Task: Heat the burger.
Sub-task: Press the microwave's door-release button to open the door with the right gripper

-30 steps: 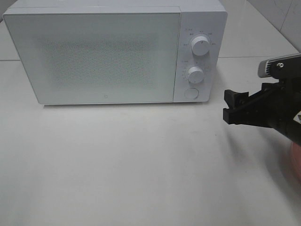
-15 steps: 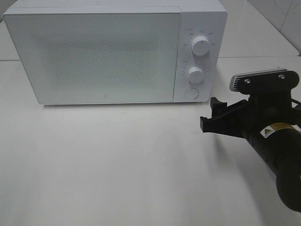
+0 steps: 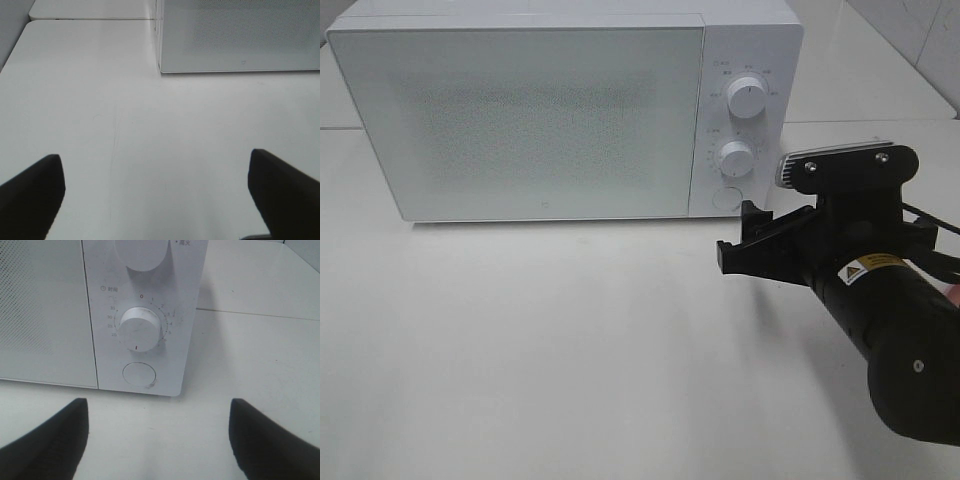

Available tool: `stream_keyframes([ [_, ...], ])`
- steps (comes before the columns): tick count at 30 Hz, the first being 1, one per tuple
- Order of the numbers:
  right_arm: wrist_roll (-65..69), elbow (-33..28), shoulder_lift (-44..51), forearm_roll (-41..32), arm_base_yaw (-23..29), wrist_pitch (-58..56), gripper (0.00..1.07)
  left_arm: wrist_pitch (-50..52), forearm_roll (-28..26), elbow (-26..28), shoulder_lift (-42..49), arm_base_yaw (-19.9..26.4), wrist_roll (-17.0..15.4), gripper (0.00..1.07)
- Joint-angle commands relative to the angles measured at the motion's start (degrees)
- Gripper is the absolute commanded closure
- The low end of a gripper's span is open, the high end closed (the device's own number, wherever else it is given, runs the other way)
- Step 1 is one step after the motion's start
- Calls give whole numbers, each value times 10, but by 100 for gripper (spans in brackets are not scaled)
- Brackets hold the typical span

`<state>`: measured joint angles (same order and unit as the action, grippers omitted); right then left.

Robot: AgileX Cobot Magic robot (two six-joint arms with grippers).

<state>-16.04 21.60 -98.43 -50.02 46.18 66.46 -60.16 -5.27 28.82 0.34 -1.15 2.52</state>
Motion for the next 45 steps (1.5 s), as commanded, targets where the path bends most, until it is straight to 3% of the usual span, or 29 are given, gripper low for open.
stream_keyframes([
  [1,58,6,1,1,2,4,32,8,-2,-2,13,-3,-2,16],
  [7,200,6,1,1,2,3,33,8,-2,-2,13,-3,-2,16],
  [14,440,6,1,1,2,3,43,8,-2,-2,13,-3,-2,16],
  [21,656,6,1,1,2,3,60,8,-2,-2,13,-3,-2,16],
  [23,735,6,1,1,2,1,71,8,-2,-2,13,-3,-2,16],
  [24,735,6,1,1,2,1,71,8,-2,-2,13,-3,-2,16],
  [25,783,6,1,1,2,-7,79,8,-2,-2,13,-3,-2,16],
  [36,911,6,1,-1,2,-87,105,8,-2,-2,13,-3,-2,16],
  [45,929,6,-1,-1,0,-89,107,8,-2,-2,13,-3,-2,16],
])
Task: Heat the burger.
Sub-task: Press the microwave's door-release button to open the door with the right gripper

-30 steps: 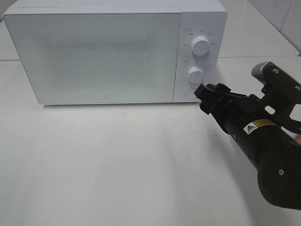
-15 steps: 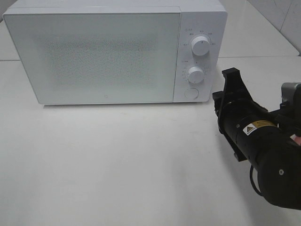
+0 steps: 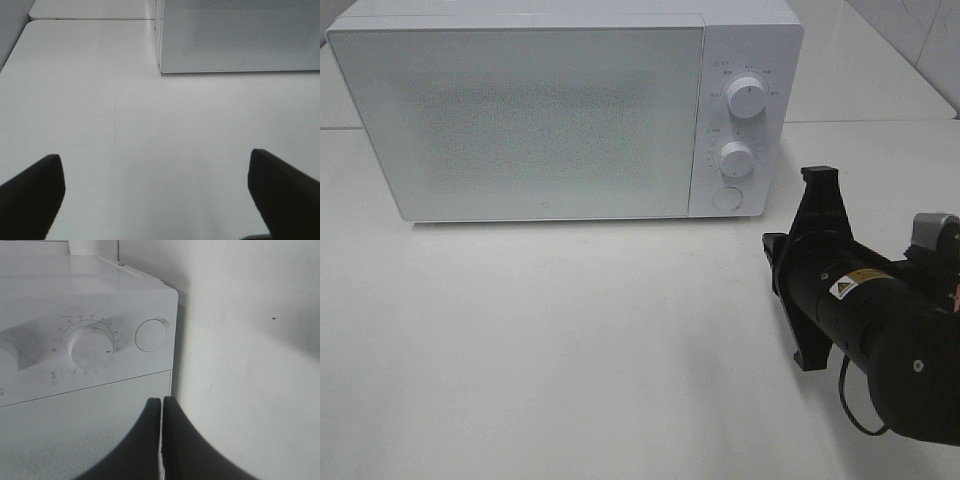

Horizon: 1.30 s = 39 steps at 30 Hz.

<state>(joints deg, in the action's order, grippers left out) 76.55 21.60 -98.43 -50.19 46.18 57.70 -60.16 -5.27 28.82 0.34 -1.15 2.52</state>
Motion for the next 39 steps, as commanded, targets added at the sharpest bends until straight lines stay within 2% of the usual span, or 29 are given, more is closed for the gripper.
stream_keyframes([
  [1,0,6,-1,1,0,0,107,8,-2,-2,13,-3,-2,16],
  [8,-10,12,-19,1,0,5,107,8,-2,-2,13,-3,-2,16],
  [16,-10,55,-66,3,-7,2,107,8,-2,-2,13,-3,-2,16],
  [28,-10,130,-112,39,-70,-42,107,8,-2,-2,11,-3,-2,16],
  [31,-10,153,-124,69,-92,-46,107,8,-2,-2,11,-3,-2,16],
  [39,-9,191,-156,81,-120,-60,107,8,-2,-2,11,-3,-2,16],
])
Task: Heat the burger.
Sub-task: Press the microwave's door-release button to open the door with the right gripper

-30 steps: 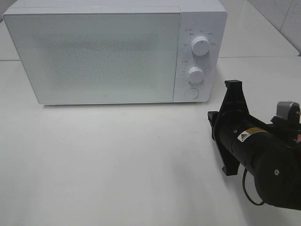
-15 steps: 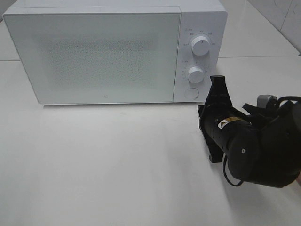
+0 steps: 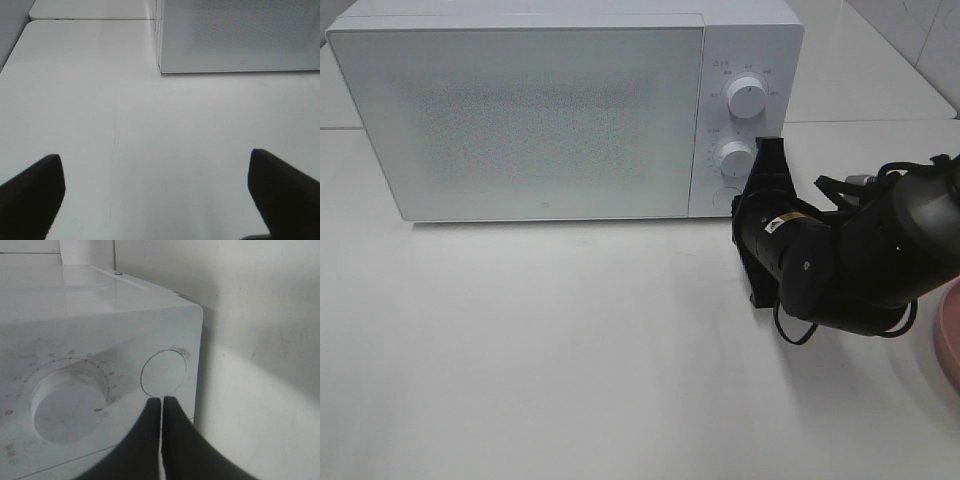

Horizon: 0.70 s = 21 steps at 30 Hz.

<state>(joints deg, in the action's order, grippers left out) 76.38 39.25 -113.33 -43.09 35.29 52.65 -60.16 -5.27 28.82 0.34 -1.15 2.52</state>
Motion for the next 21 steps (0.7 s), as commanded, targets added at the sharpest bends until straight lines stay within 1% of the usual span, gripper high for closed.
stream_keyframes([
  [1,-7,14,-7,10,-11,-10,107,8,-2,-2,11,-3,-2,16],
  [6,-8,36,-23,27,-26,-10,107,8,-2,-2,11,-3,-2,16],
  [11,-8,50,-38,26,-32,-11,107,8,-2,-2,11,-3,-2,16],
  [14,-7,68,-55,37,-38,-27,107,8,-2,-2,11,-3,-2,16],
  [21,-8,89,-74,33,-45,-28,107,8,-2,-2,11,-3,-2,16],
])
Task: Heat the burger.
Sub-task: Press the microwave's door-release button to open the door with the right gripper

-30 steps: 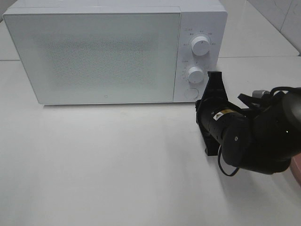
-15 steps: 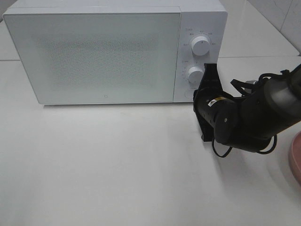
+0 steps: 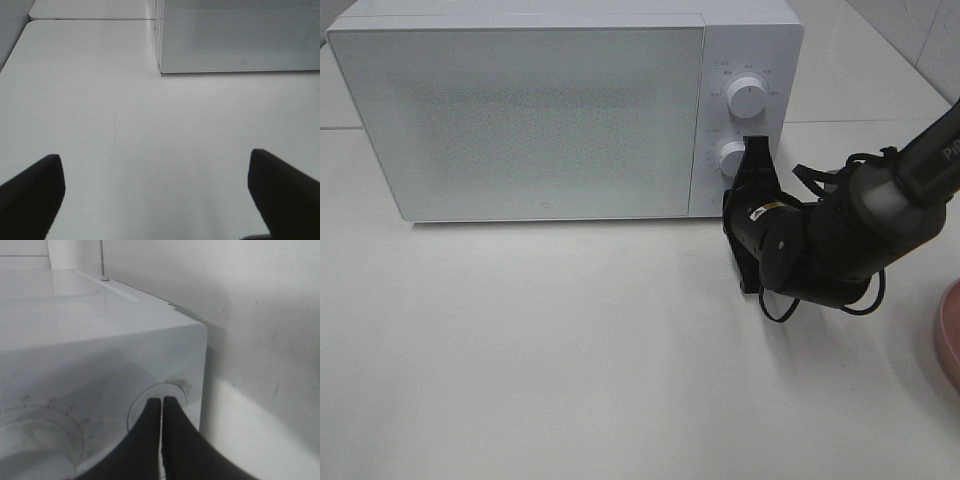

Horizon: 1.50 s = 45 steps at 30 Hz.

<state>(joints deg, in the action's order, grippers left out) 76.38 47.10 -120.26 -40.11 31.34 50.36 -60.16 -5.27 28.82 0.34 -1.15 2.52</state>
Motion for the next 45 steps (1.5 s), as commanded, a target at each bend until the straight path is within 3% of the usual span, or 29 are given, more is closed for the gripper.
stream_keyframes([
  [1,-8,10,-5,3,-5,-5,107,8,-2,-2,11,-3,-2,16],
  [14,-9,50,-26,2,-18,5,107,8,-2,-2,11,-3,-2,16],
  [36,-59,146,-35,-9,-18,135,107,8,-2,-2,11,-3,-2,16],
  [45,-71,150,-38,-10,-18,135,107,8,-2,-2,11,-3,-1,16],
])
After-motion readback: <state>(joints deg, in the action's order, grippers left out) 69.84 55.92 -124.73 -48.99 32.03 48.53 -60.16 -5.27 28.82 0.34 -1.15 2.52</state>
